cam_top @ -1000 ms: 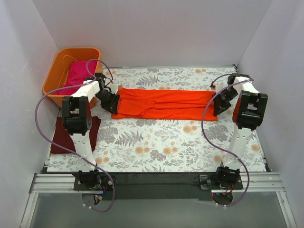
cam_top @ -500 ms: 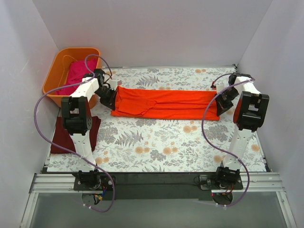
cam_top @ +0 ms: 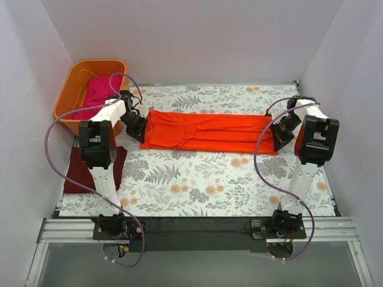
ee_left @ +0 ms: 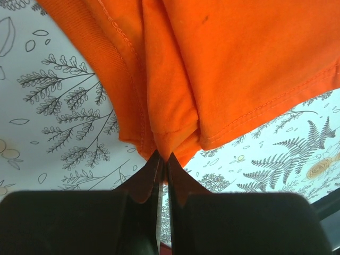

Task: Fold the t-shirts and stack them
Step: Fold the tshirt

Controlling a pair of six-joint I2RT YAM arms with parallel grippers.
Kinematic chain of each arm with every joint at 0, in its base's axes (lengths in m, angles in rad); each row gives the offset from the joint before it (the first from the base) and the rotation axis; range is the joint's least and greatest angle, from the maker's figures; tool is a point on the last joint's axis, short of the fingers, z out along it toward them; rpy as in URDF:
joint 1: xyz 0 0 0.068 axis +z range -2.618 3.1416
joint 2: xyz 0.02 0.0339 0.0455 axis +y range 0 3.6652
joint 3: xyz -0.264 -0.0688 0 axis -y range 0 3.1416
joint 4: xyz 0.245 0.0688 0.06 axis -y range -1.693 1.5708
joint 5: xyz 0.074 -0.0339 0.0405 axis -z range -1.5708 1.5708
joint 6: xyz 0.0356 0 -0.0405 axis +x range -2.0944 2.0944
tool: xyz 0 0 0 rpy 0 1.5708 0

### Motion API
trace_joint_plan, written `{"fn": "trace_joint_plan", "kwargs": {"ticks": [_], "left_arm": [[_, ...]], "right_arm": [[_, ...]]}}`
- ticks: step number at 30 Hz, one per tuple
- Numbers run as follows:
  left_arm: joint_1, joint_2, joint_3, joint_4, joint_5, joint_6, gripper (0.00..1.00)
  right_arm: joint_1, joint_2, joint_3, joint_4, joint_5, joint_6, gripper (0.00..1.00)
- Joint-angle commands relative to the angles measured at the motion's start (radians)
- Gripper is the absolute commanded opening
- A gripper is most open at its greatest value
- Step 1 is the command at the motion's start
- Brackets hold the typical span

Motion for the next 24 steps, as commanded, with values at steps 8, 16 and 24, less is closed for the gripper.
{"fn": "trace_joint_plan", "kwargs": {"ticks": [8, 16, 24], "left_arm": [[0.011, -0.079, 0.027, 0.018, 0.054, -0.063, 0.34], [0.01, -0.212, -0.004, 0.01, 0.195, -0.158, 0.39], [0.004, -0.203, -0.119, 0.08, 0.257, -0.273, 0.4]], "right_arm": [[-0.013, -0.062, 0.04, -0.015, 0.001, 0.01, 0.42], [-0.008, -0.24, 0.046, 0.002, -0.213, -0.001, 0.45], [0.18, -0.234, 0.098, 0.105, -0.46, 0.119, 0.43]]}}
